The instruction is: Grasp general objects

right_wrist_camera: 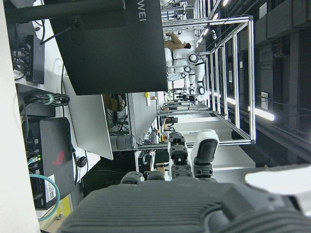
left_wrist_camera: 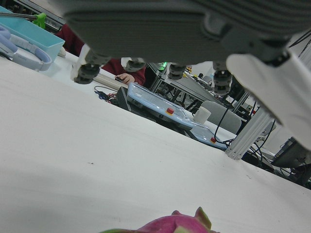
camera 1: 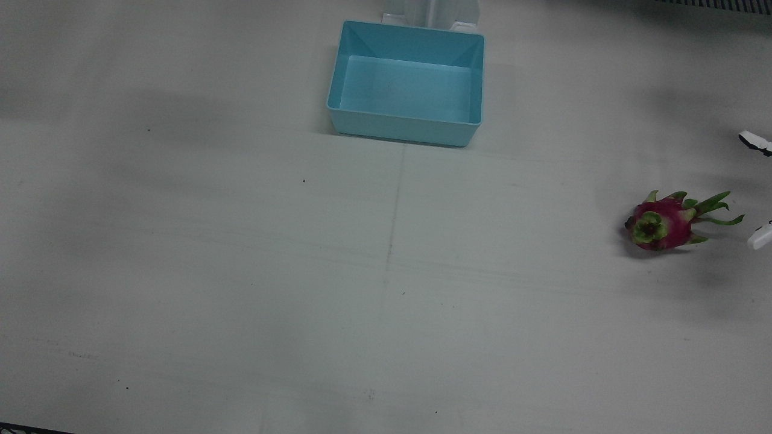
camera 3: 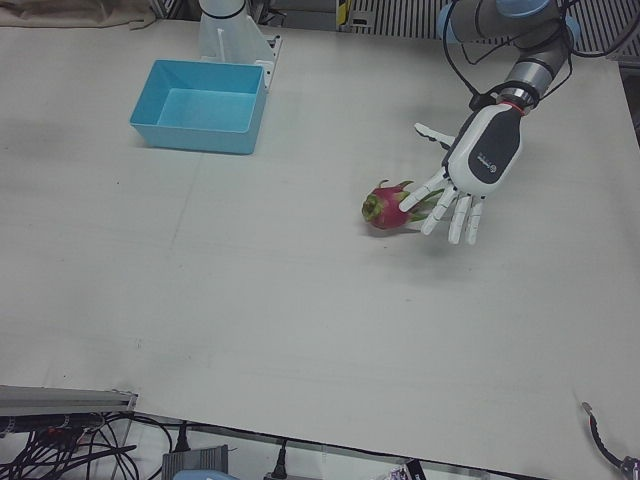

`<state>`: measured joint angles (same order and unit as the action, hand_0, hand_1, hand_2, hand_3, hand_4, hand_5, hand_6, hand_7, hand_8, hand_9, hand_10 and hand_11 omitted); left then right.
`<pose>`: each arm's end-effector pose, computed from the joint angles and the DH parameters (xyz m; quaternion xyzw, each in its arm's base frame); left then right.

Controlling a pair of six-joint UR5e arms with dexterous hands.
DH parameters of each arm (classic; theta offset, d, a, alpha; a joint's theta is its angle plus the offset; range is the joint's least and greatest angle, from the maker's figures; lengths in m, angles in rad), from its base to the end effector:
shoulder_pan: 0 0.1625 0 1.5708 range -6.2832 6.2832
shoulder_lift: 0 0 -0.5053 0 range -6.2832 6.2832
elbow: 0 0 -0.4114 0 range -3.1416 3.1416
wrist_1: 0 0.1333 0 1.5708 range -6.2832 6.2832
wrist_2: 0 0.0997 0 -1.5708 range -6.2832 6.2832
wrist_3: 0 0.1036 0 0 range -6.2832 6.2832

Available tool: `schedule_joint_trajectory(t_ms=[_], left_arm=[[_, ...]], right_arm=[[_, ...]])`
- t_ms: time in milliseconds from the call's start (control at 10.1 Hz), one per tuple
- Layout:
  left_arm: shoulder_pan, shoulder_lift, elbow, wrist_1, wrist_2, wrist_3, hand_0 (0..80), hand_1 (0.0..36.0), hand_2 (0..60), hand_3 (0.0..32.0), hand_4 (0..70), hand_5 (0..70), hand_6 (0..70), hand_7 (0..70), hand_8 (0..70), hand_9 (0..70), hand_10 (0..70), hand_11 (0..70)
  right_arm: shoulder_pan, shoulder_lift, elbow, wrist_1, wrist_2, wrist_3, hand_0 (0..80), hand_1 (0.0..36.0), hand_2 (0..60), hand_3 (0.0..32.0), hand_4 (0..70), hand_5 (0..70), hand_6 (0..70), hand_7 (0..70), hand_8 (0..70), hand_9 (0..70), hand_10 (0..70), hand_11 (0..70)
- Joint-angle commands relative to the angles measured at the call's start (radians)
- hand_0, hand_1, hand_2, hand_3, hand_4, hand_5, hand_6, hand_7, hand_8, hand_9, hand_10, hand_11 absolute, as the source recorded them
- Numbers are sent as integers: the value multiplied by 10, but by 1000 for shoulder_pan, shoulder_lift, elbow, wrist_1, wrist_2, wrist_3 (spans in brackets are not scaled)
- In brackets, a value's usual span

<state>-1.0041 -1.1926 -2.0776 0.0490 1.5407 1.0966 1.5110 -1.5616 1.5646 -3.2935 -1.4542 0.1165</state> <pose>0.0634 -0.3538 0.6705 0.2022 0.7063 -0.4651 0.4939 0.1150 -0.5108 0.7804 0.0134 0.6528 -0.7551 0.0594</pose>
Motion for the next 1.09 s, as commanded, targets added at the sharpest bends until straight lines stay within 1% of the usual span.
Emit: schedule_joint_trajectory(t_ms=[0, 199, 398, 498, 597, 697, 796, 896, 995], left_arm=[[1, -36, 4, 87, -10, -29, 550, 148, 0, 320, 0, 100, 0, 91, 0, 4, 0, 0], [1, -36, 22, 117, -72, -27, 568, 163, 0, 320, 0, 126, 0, 105, 0, 7, 0, 0], [1, -36, 88, 68, -106, -18, 582, 172, 0, 320, 0, 140, 0, 122, 0, 10, 0, 0], [1, -36, 115, 40, -108, -18, 565, 162, 0, 320, 0, 118, 0, 116, 0, 9, 0, 0], [1, -36, 120, 40, -105, -21, 559, 155, 0, 320, 0, 106, 0, 114, 0, 8, 0, 0], [1, -35, 120, 60, -88, -27, 560, 158, 0, 320, 0, 106, 0, 111, 0, 8, 0, 0], [1, -30, 120, 66, -52, -27, 562, 159, 0, 320, 0, 107, 0, 113, 0, 8, 0, 0], [2, -30, 119, 66, -38, -30, 569, 161, 0, 320, 0, 112, 0, 119, 0, 9, 0, 0], [2, -28, 119, 69, -33, -32, 561, 157, 0, 320, 0, 91, 0, 107, 0, 7, 0, 0]], right_arm=[[0, 0, 0, 0, 0, 0, 0, 0, 0, 0, 0, 0, 0, 0, 0, 0, 0, 0], [0, 0, 0, 0, 0, 0, 0, 0, 0, 0, 0, 0, 0, 0, 0, 0, 0, 0], [0, 0, 0, 0, 0, 0, 0, 0, 0, 0, 0, 0, 0, 0, 0, 0, 0, 0], [0, 0, 0, 0, 0, 0, 0, 0, 0, 0, 0, 0, 0, 0, 0, 0, 0, 0], [0, 0, 0, 0, 0, 0, 0, 0, 0, 0, 0, 0, 0, 0, 0, 0, 0, 0], [0, 0, 0, 0, 0, 0, 0, 0, 0, 0, 0, 0, 0, 0, 0, 0, 0, 0], [0, 0, 0, 0, 0, 0, 0, 0, 0, 0, 0, 0, 0, 0, 0, 0, 0, 0], [0, 0, 0, 0, 0, 0, 0, 0, 0, 0, 0, 0, 0, 0, 0, 0, 0, 0], [0, 0, 2, 0, 0, 0, 0, 0, 0, 0, 0, 0, 0, 0, 0, 0, 0, 0]])
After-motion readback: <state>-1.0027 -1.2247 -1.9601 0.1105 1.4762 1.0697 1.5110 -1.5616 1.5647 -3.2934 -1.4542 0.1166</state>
